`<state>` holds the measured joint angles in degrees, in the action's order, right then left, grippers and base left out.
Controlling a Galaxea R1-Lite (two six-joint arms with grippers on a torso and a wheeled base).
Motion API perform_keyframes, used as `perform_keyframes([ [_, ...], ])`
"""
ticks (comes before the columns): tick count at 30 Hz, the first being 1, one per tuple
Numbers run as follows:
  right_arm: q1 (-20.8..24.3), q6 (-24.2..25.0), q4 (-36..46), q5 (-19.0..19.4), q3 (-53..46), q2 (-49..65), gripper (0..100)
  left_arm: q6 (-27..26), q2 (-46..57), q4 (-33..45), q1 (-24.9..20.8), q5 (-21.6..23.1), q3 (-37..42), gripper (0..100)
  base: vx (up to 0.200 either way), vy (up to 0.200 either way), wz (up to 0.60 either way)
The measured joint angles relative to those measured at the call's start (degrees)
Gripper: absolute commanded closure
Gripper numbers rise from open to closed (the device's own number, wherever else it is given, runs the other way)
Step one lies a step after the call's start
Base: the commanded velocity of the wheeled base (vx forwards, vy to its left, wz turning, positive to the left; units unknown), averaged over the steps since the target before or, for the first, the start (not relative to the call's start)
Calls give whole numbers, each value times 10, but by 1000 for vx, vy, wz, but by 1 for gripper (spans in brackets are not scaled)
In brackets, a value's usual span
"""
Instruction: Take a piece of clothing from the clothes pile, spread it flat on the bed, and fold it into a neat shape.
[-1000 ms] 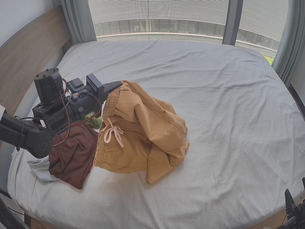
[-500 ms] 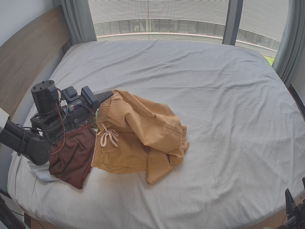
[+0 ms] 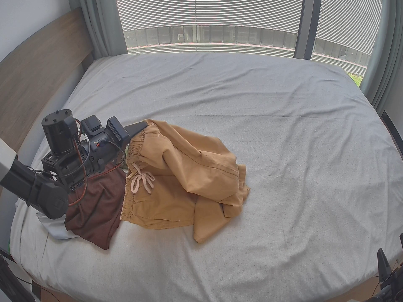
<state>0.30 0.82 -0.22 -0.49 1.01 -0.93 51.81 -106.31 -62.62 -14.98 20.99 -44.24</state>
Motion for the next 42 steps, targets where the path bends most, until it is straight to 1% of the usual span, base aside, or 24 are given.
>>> perform_keyframes([
  [6, 0, -10, -16, 19, 3, 0, 0, 0, -3, 0, 1, 0, 0, 100, 0, 0, 0],
  [9, -1, -6, -38, 23, 39, -16, 0, 0, -4, 0, 2, 0, 0, 100, 0, 0, 0],
  [11, 4, 2, -50, 29, 82, -39, 0, 0, -4, -1, 2, 0, 0, 100, 0, 0, 0],
  [13, 14, 17, -61, 36, 125, -71, 0, 0, -4, -3, 2, 0, 0, 100, 0, 0, 0],
  [16, 44, 59, -83, 44, 179, -131, 0, 0, -5, -5, 3, 0, 0, 100, 0, 0, 0],
  [17, 62, 80, -97, 48, 199, -163, 0, -1, -5, -7, 4, 0, 0, 100, 0, 0, 0],
  [21, 114, 130, -146, 61, 240, -256, 0, -3, -7, -10, 7, 0, 2, 100, 0, 0, 0],
  [26, 166, 175, -229, 84, 273, -396, 0, -7, -9, -13, 12, 0, 6, 100, 0, 0, 0],
  [30, 184, 200, -307, 109, 285, -515, 0, -10, -11, -17, 14, 0, 11, 100, 0, 0, 0],
  [37, 179, 234, -484, 161, 279, -709, 0, -19, -20, -34, 18, -1, 16, 100, 0, 0, 0],
  [42, 172, 274, -607, 181, 266, -831, 0, -30, -32, -45, 21, -1, 17, 100, 0, 0, 0],
])
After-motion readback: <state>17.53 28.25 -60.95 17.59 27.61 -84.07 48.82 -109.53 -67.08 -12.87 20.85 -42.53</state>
